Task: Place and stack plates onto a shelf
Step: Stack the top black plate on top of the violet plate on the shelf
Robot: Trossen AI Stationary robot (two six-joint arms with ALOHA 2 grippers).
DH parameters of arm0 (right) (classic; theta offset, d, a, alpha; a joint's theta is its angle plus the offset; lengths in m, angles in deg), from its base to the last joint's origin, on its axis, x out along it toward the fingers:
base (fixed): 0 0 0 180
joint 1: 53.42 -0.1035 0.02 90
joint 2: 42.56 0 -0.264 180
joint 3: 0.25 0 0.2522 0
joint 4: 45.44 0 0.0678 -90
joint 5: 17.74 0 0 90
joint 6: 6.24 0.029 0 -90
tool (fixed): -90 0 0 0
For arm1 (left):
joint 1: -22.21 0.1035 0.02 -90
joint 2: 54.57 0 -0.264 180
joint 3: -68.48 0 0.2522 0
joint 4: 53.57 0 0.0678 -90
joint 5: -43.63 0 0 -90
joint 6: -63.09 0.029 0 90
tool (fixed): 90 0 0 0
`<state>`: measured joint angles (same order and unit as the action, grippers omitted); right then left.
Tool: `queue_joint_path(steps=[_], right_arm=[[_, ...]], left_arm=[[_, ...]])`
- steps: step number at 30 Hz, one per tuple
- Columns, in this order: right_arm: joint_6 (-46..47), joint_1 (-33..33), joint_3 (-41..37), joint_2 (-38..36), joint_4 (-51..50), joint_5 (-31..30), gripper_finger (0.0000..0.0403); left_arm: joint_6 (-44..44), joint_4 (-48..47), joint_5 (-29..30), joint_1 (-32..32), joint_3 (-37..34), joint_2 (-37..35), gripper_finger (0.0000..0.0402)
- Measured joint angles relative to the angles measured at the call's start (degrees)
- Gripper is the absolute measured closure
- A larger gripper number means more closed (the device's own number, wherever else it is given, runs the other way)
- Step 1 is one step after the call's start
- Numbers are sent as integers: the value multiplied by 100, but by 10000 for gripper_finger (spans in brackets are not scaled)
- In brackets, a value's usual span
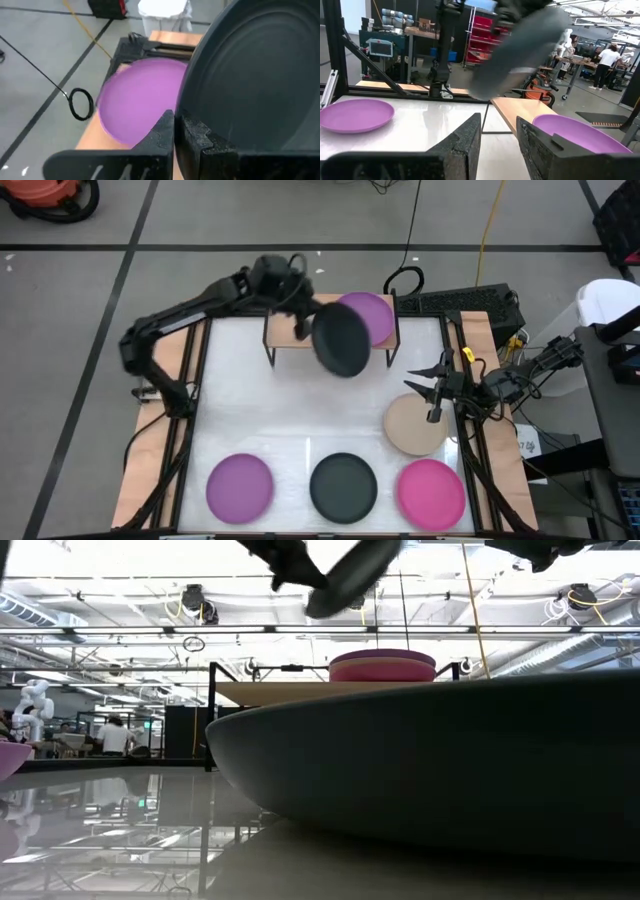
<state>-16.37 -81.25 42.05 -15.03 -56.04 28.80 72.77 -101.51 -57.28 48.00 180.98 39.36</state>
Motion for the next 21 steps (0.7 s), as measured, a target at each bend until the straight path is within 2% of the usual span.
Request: queue_joint_path(steps=[9, 12, 15, 21], right_arm=[[42, 0, 0, 0, 2, 2, 293], [41, 0, 0, 1, 2, 2, 293], [31, 0, 0, 1, 2, 2, 293], [-17, 0, 0, 2, 2, 2, 293]], left_arm=[[-865, -85, -465, 660, 1788, 1599, 392], [-1226, -252, -832, 839, 2208, 1931, 392], [-1503, -451, -1187, 956, 2352, 2102, 385], [-1480, -803, -1072, 1018, 2365, 2181, 371]])
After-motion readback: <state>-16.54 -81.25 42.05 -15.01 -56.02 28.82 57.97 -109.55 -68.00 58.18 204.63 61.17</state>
